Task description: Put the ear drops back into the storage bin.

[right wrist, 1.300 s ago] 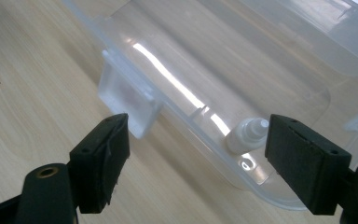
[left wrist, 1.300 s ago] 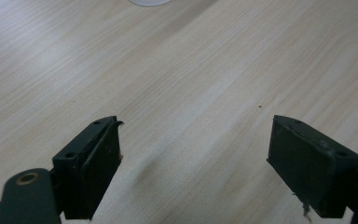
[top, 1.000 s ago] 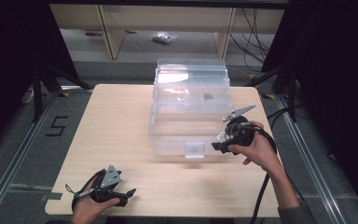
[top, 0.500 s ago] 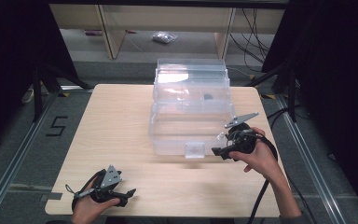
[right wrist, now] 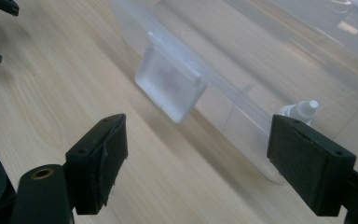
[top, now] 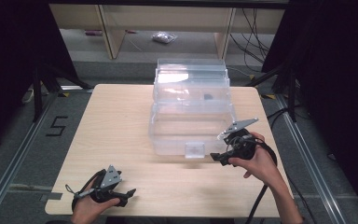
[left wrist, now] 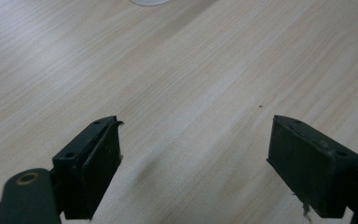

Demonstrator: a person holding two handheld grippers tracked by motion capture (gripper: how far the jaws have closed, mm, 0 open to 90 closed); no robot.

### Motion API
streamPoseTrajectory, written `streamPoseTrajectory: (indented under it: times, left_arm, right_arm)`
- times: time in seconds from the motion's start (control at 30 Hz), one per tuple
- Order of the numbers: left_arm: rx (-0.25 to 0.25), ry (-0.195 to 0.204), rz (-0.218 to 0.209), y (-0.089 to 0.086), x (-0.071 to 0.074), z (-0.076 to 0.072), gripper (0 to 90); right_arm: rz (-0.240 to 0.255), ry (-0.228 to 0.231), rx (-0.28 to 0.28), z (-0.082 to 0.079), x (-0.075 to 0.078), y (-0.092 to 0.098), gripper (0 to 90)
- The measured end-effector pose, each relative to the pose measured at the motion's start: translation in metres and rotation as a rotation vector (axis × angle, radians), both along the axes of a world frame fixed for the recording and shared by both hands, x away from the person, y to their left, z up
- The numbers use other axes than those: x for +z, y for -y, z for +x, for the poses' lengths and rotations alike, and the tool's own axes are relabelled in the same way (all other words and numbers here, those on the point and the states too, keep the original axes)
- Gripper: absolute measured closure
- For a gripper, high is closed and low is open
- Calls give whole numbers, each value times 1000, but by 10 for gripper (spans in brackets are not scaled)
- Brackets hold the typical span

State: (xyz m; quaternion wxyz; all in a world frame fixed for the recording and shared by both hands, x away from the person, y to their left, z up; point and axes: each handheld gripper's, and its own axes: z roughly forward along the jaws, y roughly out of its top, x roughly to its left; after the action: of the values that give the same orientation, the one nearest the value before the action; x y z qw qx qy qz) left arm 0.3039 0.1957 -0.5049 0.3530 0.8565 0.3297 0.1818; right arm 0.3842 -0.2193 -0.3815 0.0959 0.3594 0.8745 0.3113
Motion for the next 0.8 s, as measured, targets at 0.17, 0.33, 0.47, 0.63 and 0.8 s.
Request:
streamPoseTrajectory:
  times: [0.17, 0.33, 0.47, 0.63, 0.8]
  left_arm:
    - [4, -3, -19, 1, 0, -1, 164]
    - [5, -2, -19, 1, 0, -1, 164]
    - [2, 2, -1, 0, 0, 0, 164]
    - [5, 3, 0, 0, 0, 1, 164]
    - [6, 2, -6, 0, 0, 0, 164]
  right_arm:
    - [3, 13, 9, -2, -1, 0, 211]
    - [11, 28, 30, -5, -4, 0, 210]
    - [10, 31, 40, -8, -8, 0, 210]
    - [31, 42, 52, -16, -10, -1, 209]
    - [42, 66, 48, -20, -14, -1, 206]
